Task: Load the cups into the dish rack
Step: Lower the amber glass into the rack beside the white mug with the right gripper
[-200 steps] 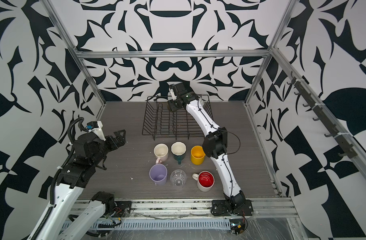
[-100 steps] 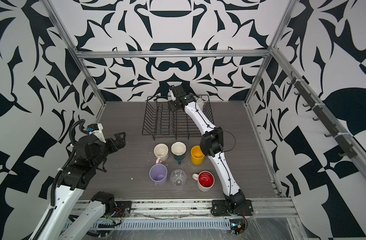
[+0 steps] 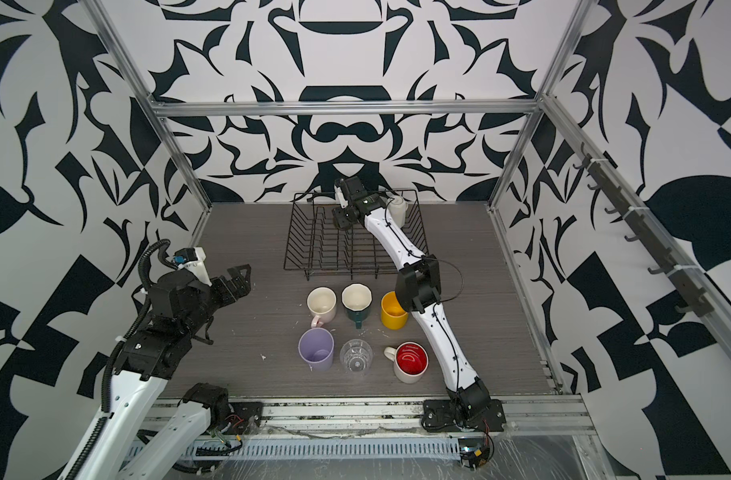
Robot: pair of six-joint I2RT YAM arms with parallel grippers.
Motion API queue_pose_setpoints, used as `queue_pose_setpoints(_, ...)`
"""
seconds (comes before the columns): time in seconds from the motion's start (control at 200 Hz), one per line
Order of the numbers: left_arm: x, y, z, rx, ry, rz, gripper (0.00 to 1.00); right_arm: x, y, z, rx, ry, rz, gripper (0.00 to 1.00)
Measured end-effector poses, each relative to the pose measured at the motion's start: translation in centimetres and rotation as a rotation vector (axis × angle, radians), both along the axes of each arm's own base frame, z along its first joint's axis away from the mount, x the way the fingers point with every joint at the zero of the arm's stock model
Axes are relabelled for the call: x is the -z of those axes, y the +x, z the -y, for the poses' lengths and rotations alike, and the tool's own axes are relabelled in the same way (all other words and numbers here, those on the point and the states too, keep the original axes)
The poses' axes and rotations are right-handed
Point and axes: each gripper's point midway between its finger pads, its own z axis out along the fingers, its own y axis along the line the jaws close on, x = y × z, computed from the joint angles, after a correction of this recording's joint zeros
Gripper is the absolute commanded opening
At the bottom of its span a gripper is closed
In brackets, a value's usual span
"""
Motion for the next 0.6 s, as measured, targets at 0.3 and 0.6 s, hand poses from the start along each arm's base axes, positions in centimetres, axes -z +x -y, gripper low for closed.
queue_pose_setpoints(0.3, 0.16, -0.07, -0.02, -0.002, -0.003, -0.008, 0.99, -0.03, -0.09, -0.16, -0.007, 0.007, -0.003, 0.59)
queue_pose_setpoints(0.6, 0.34, -0.11, -0.03, -0.005, -0.005, -0.016, 1.0, -0.02, -0.15, -0.26, -0.01, 0.014, -0.008, 0.8)
